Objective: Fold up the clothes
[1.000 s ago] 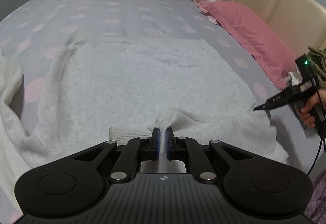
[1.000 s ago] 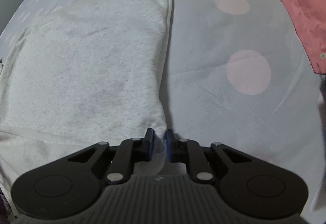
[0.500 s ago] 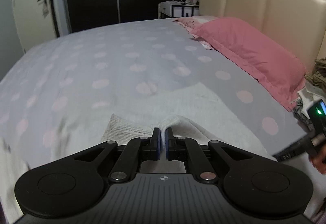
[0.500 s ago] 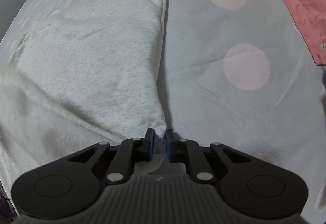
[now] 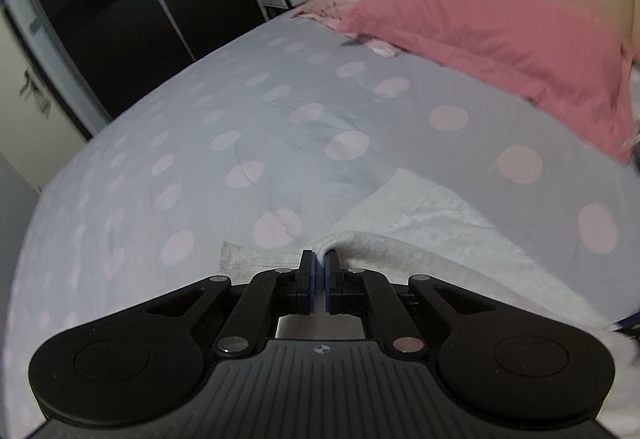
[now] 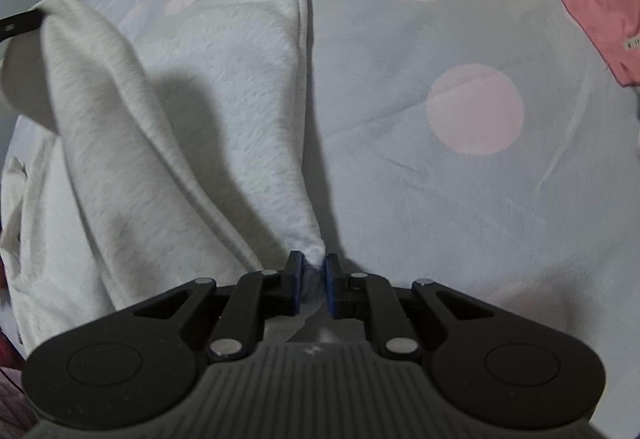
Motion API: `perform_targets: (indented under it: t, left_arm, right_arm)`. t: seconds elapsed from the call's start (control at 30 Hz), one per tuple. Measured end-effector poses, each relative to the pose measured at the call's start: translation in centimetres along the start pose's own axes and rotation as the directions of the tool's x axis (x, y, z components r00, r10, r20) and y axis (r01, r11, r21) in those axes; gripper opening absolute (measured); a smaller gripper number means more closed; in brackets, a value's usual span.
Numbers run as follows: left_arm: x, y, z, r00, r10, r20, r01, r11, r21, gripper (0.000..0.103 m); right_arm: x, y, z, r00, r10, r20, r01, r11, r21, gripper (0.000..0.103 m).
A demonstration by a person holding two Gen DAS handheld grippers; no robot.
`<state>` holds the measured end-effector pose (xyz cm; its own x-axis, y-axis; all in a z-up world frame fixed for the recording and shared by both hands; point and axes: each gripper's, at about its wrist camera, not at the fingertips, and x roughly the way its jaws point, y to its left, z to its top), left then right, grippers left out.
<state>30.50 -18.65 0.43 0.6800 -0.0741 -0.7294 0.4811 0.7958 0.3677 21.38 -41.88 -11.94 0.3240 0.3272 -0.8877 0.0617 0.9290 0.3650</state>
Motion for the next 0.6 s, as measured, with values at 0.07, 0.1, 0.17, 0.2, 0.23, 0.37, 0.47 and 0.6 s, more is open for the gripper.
perform_targets:
  t: [0.07, 0.1, 0.17, 0.2, 0.23, 0.37, 0.47, 0.6]
  left_arm:
    - [1.8, -0.5, 0.9, 0.999, 0.041, -0.022, -0.04, 0.998, 0.044, 0.002]
    - [2.6, -0.7, 1.3, 0.998, 0.056, -0.031, -0.054, 0.997, 0.062, 0.002]
    - [4.2, -1.4, 1.9, 0.996, 0.08, -0.04, -0.076, 0.992, 0.1, 0.002]
    - [4.8, -1.8, 2.2, 0.994, 0.102, -0.039, -0.096, 0.987, 0.127, 0.002]
    - [5.5, -2.2, 2.4, 0.992, 0.117, -0.036, -0.111, 0.982, 0.153, 0.002]
    - [7.0, -3.7, 3.5, 0.994, 0.111, -0.024, -0.103, 0.971, 0.216, 0.002]
    - [7.2, -4.9, 3.8, 0.994, 0.112, -0.013, -0.104, 0.957, 0.269, 0.002]
    - [7.2, -5.2, 4.1, 0.995, 0.101, -0.011, -0.094, 0.958, 0.272, 0.002]
  right_arm:
    - [-0.2, -0.6, 0.2, 1.0, 0.024, 0.007, -0.025, 0.999, 0.038, 0.013]
    - [-0.3, -1.1, 0.4, 0.999, 0.032, 0.015, -0.033, 0.997, 0.066, 0.013]
    - [-0.3, -2.1, 0.5, 0.999, 0.024, 0.026, -0.027, 0.994, 0.105, 0.013]
    - [-0.3, -2.5, 0.6, 0.999, 0.018, 0.03, -0.021, 0.992, 0.122, 0.011]
    - [-0.4, -2.8, 0.6, 0.999, 0.005, 0.035, -0.009, 0.993, 0.121, 0.01]
    - [-1.5, -3.4, 0.6, 0.997, -0.005, 0.071, -0.004, 0.993, 0.12, 0.012]
    - [-2.0, -3.9, 0.5, 0.993, 0.079, 0.086, -0.093, 0.981, 0.169, 0.019]
    - [-1.4, -4.3, 0.5, 0.986, 0.151, 0.07, -0.164, 0.958, 0.236, 0.035]
